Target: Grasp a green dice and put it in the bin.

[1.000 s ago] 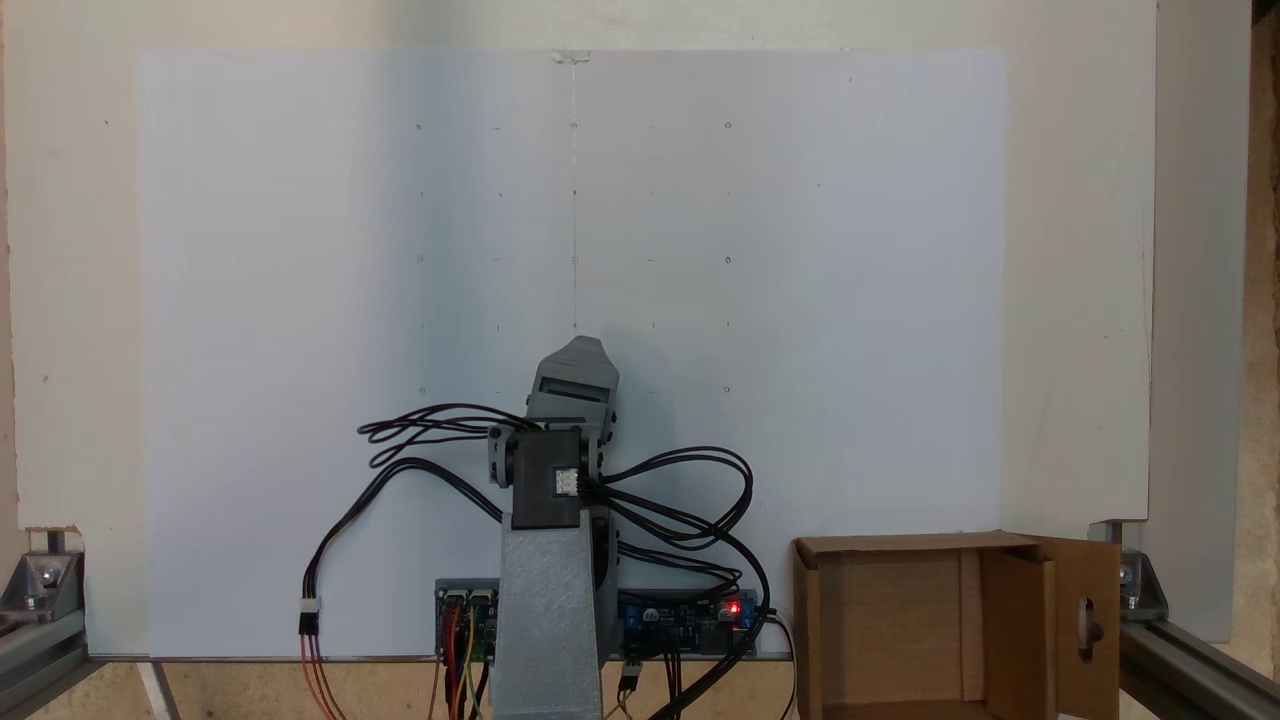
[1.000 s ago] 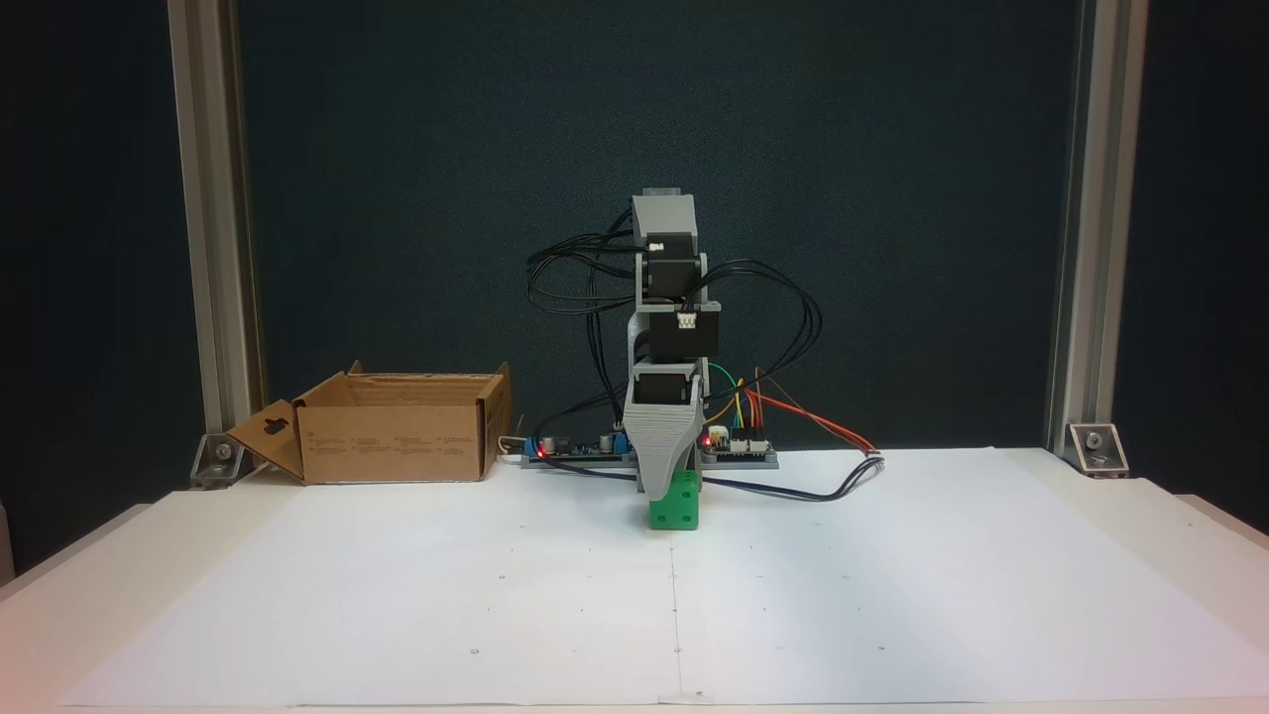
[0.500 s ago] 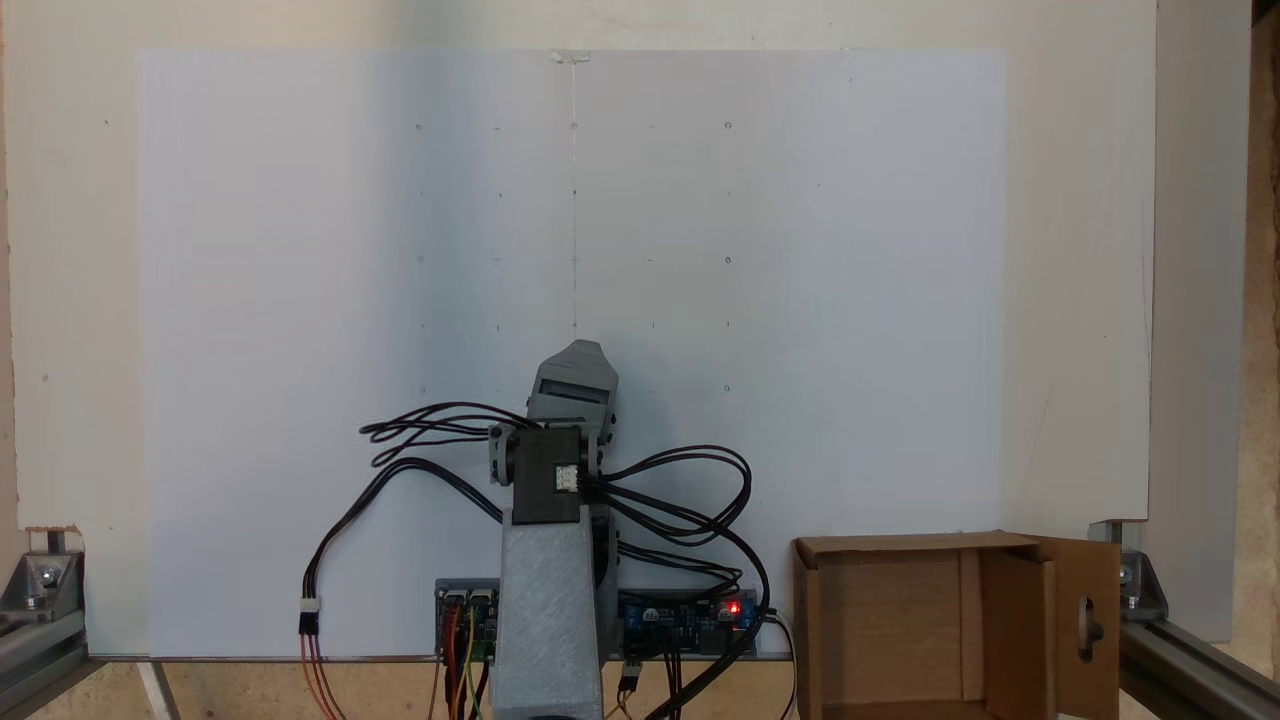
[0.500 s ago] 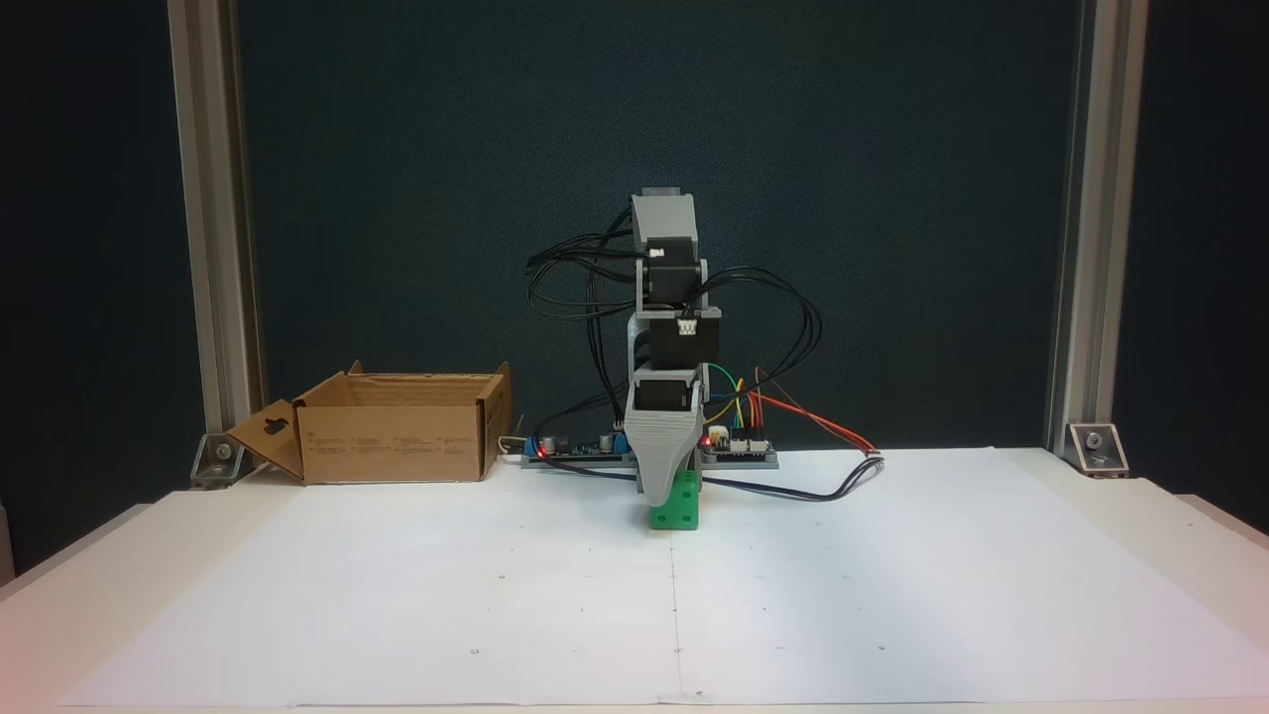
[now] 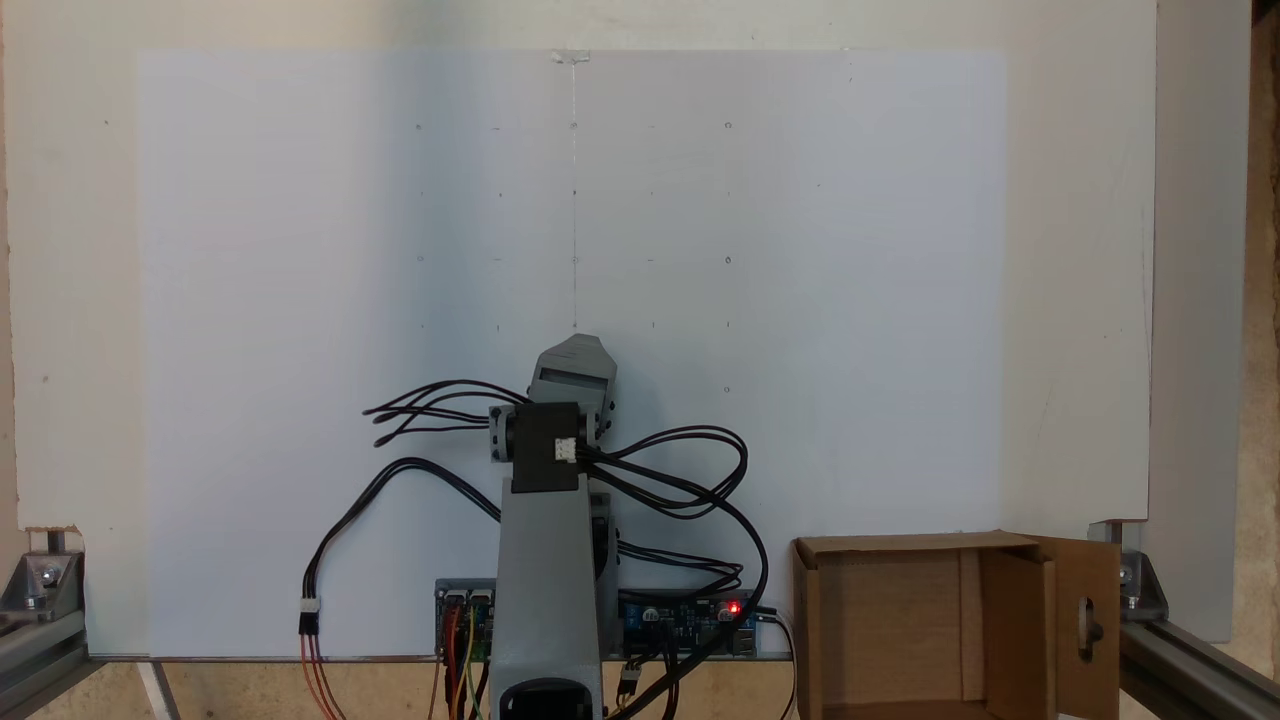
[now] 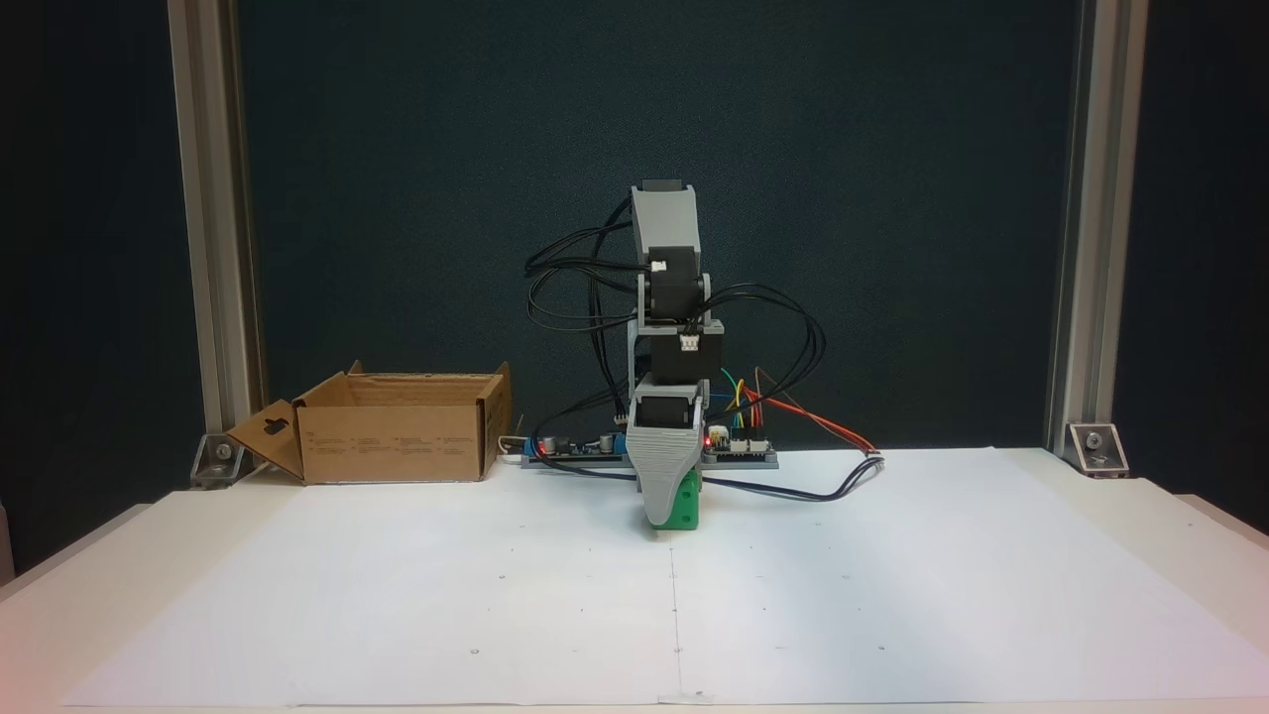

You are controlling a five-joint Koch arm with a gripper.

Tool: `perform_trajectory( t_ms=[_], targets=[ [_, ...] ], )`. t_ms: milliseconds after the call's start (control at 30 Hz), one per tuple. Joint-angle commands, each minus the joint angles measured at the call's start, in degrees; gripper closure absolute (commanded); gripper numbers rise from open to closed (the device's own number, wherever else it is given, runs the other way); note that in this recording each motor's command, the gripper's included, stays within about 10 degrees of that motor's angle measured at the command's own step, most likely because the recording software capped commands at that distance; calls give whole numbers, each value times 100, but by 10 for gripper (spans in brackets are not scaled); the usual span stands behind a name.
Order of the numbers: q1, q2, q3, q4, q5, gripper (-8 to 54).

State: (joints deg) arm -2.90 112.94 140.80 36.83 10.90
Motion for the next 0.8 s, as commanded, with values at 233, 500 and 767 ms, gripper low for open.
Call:
perform_trajectory(
  t_ms=[233, 500, 767],
  targets=[
    [-158, -149, -97, -79, 220, 42],
    [-193, -220, -88, -88, 202, 98],
    [-149, -237, -88, -167, 202, 98]
  ],
)
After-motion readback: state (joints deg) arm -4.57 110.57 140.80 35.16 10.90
